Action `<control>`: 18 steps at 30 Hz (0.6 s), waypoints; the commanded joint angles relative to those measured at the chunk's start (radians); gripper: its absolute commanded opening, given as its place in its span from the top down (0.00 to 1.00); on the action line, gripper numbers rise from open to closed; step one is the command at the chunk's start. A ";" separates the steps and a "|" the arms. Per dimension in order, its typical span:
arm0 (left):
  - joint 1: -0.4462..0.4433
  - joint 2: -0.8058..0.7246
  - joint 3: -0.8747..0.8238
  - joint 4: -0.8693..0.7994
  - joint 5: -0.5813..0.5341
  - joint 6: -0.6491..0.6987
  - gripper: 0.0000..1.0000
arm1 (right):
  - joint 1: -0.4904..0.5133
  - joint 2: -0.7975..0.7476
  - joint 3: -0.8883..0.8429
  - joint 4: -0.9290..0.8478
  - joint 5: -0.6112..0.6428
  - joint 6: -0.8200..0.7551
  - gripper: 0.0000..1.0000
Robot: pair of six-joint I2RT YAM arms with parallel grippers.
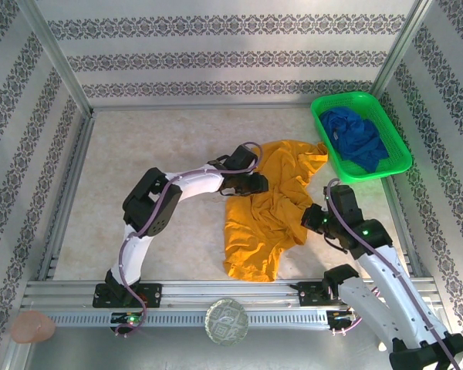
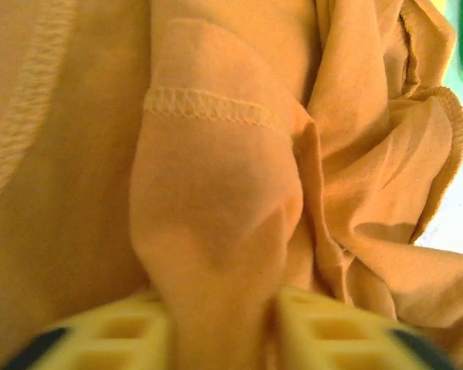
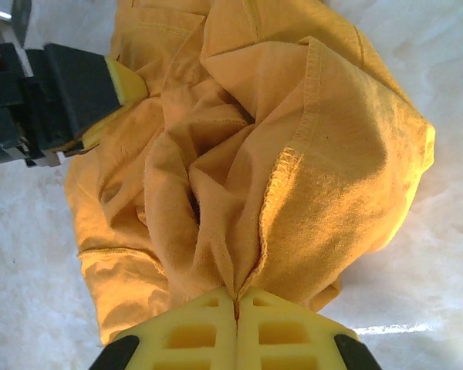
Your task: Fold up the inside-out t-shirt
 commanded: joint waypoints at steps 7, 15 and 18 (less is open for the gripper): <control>0.201 -0.186 0.128 -0.175 -0.059 0.107 1.00 | -0.171 0.232 0.352 0.109 -0.202 -0.067 1.00; 0.543 -0.184 0.698 -0.463 0.025 0.167 1.00 | -0.244 0.601 0.952 0.110 -0.300 -0.085 1.00; 0.576 -0.083 1.022 -0.625 0.047 0.204 1.00 | -0.243 0.668 1.077 0.108 -0.308 -0.071 1.00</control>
